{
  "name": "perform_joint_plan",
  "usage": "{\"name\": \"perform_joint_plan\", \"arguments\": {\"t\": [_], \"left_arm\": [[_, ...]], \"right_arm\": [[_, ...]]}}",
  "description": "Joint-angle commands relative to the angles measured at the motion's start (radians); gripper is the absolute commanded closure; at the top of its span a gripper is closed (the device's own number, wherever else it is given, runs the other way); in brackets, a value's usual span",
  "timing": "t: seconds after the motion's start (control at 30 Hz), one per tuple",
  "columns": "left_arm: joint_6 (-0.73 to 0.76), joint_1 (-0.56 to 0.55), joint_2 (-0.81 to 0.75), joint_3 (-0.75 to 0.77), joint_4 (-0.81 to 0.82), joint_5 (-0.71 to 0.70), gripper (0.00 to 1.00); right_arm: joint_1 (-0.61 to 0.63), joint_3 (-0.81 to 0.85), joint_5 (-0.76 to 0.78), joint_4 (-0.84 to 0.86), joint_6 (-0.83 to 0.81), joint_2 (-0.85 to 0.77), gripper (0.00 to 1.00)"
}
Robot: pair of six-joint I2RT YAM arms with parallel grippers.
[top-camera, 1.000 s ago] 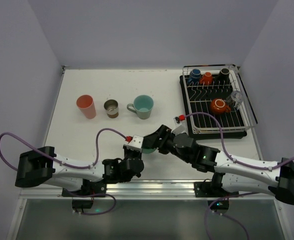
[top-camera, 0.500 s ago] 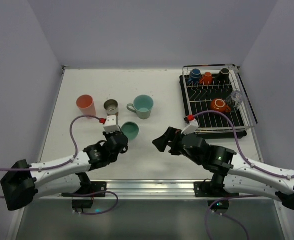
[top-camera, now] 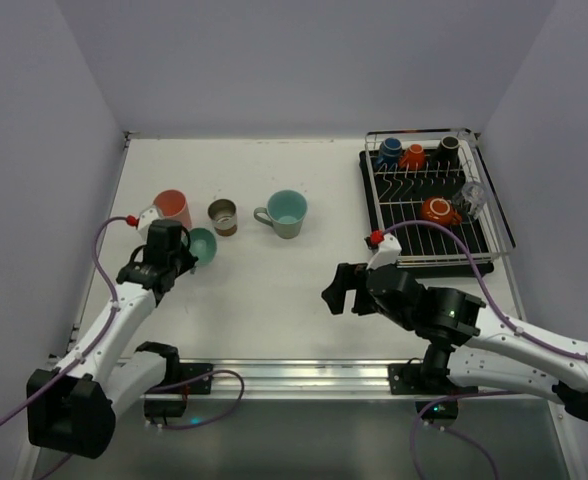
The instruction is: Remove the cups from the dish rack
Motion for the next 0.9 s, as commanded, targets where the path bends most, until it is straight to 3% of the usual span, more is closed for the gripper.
{"name": "perform_joint_plan", "arguments": {"t": [0.0,0.37,0.63,0.7,0.73,0.87], "left_arm": [[0.067,0.079,0.045,0.055,-0.026,0.219,1.00],[0.154,0.297,0.155,0.026,-0.047,0.366,1.00],[0.204,0.374,0.220,0.003,0.019,0.431,1.00],[0.211,0.377,0.215,-0.002,0.033,0.431,0.93],[0.217,0.377,0.209,-0.010,0.039,0.430,0.85],[0.225,0.377,0.142,-0.017,0.046,0.423,0.66]], "right_arm": [[-0.005,0.012,-0.023,-0.017,-0.047,-0.010,0.05],[-0.003,0.004,-0.034,-0.007,-0.097,-0.025,0.03],[-0.003,0.024,-0.016,-0.007,-0.098,0.010,0.03],[-0.005,0.032,-0.005,-0.009,-0.104,0.016,0.04],[-0.006,0.038,0.001,-0.007,-0.107,0.018,0.05],[-0.032,0.055,0.007,-0.007,-0.121,0.036,0.07]]}}
